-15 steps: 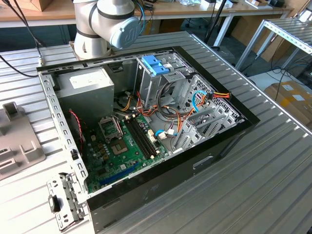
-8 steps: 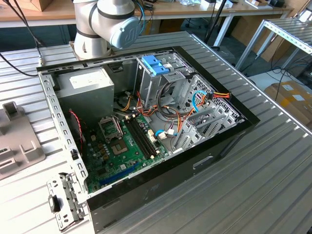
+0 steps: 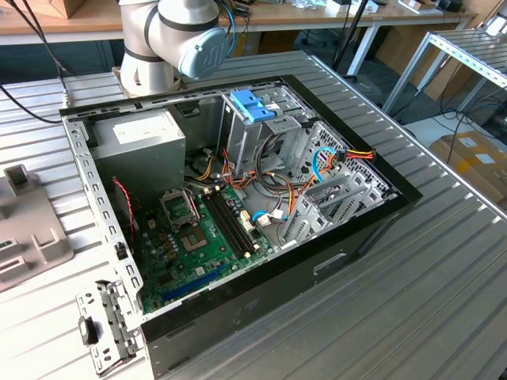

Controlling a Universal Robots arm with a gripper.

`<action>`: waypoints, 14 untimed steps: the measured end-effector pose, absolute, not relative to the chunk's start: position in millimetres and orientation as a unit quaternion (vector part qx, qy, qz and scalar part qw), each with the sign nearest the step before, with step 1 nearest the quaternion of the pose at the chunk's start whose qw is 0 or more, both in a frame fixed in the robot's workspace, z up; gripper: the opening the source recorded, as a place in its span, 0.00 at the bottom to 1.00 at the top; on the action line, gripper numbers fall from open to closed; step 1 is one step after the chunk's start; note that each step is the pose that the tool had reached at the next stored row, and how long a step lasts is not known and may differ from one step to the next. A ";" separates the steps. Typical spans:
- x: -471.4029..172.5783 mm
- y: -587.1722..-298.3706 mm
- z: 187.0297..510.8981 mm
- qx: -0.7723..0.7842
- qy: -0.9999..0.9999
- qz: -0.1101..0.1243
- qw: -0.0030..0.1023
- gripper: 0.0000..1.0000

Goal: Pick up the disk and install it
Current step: 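Pick up the disk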

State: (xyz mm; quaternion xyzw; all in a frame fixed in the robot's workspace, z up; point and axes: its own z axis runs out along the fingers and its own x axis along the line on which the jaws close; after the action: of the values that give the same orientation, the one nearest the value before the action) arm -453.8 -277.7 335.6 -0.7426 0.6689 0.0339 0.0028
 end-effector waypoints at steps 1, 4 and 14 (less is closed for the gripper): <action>-453.8 -277.7 336.6 -0.743 0.669 0.034 0.003 0.37; -453.8 -277.7 338.9 -0.743 0.669 0.034 0.003 0.37; -453.8 -277.7 347.0 -0.743 0.669 0.035 0.004 0.37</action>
State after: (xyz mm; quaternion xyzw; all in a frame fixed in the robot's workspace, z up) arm -453.8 -277.7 347.0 -0.7426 0.6688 0.0352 0.0043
